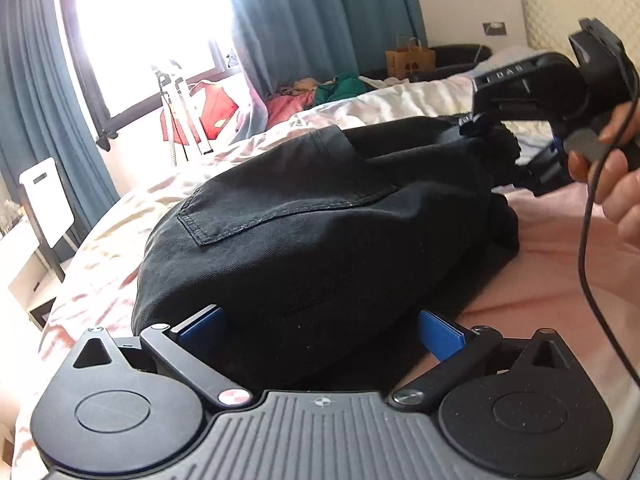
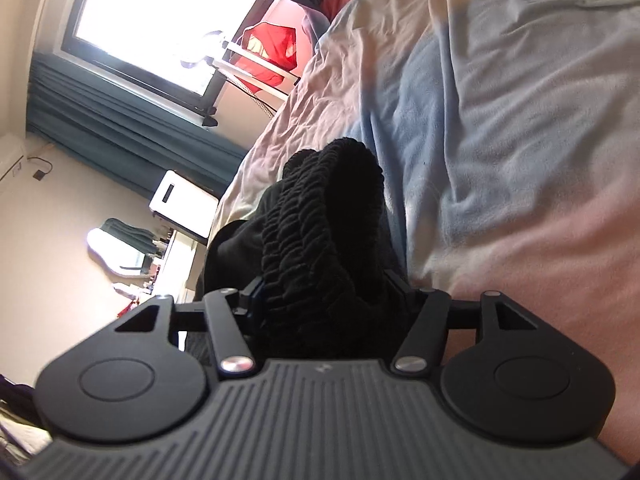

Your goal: Fold clothes

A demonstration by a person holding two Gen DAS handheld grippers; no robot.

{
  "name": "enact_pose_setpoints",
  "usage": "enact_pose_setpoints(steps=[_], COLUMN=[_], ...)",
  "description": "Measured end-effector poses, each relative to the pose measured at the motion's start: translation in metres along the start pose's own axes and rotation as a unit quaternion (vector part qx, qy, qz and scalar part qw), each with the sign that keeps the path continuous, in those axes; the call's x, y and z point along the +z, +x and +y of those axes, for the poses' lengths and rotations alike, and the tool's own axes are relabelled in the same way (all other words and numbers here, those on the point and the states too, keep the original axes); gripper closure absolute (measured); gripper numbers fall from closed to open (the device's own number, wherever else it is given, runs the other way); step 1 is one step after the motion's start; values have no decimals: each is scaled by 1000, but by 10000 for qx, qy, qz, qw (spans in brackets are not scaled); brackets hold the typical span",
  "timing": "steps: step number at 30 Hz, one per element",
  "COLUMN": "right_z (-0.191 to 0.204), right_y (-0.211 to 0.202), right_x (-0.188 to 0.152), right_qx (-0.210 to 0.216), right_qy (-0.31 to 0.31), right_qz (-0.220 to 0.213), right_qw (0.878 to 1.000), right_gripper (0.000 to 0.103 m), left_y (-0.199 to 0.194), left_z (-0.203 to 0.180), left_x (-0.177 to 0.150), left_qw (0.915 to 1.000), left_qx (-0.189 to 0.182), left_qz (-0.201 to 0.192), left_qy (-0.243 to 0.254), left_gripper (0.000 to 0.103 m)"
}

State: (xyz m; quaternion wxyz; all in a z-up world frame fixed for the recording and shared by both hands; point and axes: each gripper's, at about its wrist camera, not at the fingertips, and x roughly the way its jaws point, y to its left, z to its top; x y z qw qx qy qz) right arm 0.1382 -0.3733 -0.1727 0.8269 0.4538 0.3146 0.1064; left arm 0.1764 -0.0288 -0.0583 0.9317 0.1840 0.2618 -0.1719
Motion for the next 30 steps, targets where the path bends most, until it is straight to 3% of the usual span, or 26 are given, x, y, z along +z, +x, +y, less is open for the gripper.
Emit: enact_pose_setpoints(steps=[2,4,10,15,21,22,26,30], right_z=[0,-1,-3,10,25,28,38,51], right_y=[2,8,25,24,24,24,24,17], right_x=[-4,-6,-13,-10,-18,-20,-25,-31], right_qx=[32,175,607,1267,631,524,97,-140], right_qy=[7,58,203,-19,-474,-550,-851,-1135], right_qz=[100,258,726,674,575,558,489,303], right_qw=[9999,9995,9953,9896,9952,9956,9951,9930], right_gripper=[22,13,11,10,12,14,51,63], left_y=[-3,-5,-11,-17,-14,-11,-22,-40], left_z=[12,14,6,0,-6,-6,9,54], left_x=[3,4,8,11,17,19,25,29], left_qw=[9997,9992,9972,9946,9923,9919,9829,9568], left_qx=[-71,-113,-199,-271,-330,-357,-566,-597], left_qz=[-13,-16,-7,1,7,-22,-407,-935], left_qy=[-228,-374,-718,-1004,-1191,-1219,-1704,-2686], left_gripper=[1,1,1,1,1,1,6,0])
